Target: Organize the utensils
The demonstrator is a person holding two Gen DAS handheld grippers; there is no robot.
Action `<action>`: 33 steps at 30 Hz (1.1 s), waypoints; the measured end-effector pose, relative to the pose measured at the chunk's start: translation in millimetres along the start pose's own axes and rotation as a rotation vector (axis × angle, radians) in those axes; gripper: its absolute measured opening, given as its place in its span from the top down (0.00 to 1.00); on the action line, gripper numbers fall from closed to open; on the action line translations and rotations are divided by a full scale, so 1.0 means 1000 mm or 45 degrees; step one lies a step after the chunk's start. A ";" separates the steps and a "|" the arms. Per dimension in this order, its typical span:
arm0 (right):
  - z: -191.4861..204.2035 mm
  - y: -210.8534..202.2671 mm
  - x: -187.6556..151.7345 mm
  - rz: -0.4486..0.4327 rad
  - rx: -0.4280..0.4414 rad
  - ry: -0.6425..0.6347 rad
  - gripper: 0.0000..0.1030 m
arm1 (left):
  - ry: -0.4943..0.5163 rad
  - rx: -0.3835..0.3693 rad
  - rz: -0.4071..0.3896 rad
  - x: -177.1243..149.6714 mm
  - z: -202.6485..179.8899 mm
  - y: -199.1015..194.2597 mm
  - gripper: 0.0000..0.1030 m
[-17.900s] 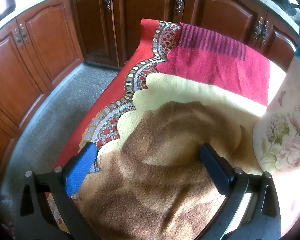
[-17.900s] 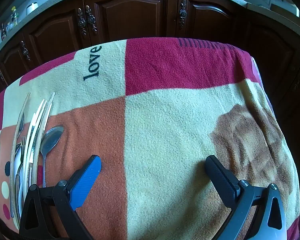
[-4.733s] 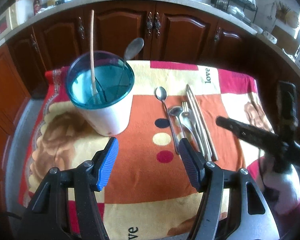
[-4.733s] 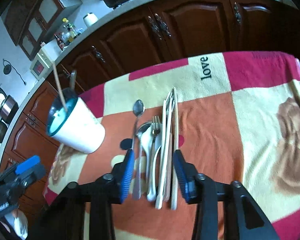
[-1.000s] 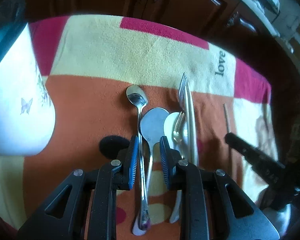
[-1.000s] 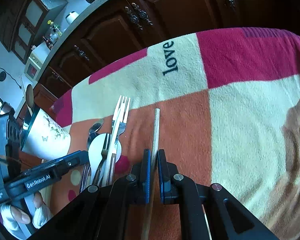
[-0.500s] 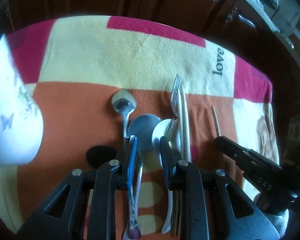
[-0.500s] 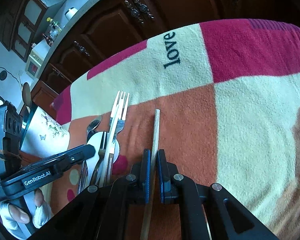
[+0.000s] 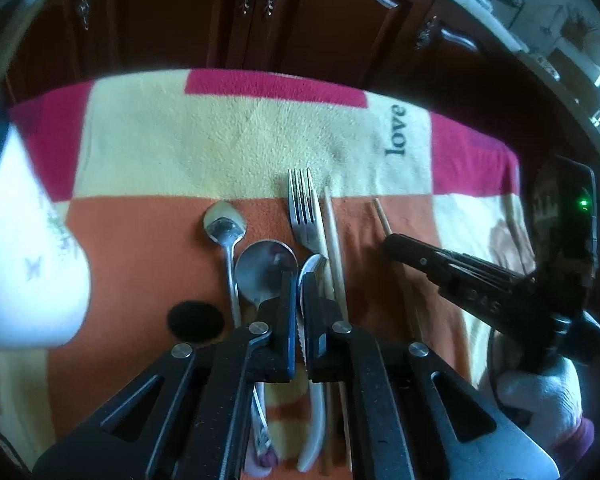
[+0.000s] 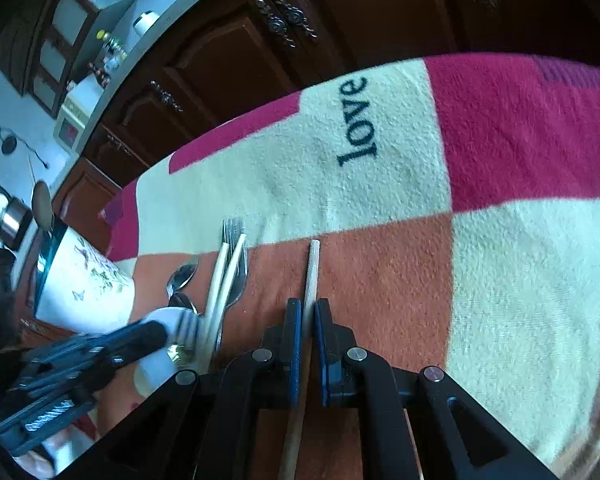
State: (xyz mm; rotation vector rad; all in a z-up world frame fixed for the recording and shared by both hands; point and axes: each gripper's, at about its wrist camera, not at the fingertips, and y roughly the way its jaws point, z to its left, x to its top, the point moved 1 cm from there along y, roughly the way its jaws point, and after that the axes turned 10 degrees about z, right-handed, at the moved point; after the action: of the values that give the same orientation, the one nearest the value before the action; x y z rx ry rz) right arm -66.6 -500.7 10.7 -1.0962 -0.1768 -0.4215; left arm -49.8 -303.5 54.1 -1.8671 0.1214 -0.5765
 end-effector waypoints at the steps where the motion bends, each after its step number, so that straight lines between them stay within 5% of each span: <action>1: 0.003 -0.003 -0.002 -0.008 -0.011 -0.015 0.94 | 0.000 -0.009 -0.009 -0.003 0.001 -0.006 0.98; 7: 0.017 -0.043 -0.021 -0.129 -0.010 -0.041 0.94 | 0.064 -0.074 -0.172 -0.020 0.003 -0.056 0.98; 9: 0.022 -0.058 -0.027 -0.177 0.006 -0.045 0.95 | 0.173 0.001 -0.241 -0.026 -0.005 -0.067 0.98; 13: 0.036 -0.077 -0.037 -0.224 -0.007 -0.067 0.95 | 0.207 -0.021 -0.258 -0.031 -0.008 -0.080 0.98; 15: 0.042 -0.084 -0.040 -0.241 -0.012 -0.080 0.95 | 0.258 0.044 -0.279 -0.034 -0.012 -0.083 0.98; 33: 0.107 -0.134 -0.042 -0.351 -0.015 -0.191 0.95 | 0.176 0.025 -0.323 -0.047 0.011 -0.138 0.98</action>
State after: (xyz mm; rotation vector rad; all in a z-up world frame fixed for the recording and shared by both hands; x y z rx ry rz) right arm -152.9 -446.7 154.8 -1.1190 -0.4618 -0.5874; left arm -112.7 -225.5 161.1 -1.8358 -0.0308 -0.8788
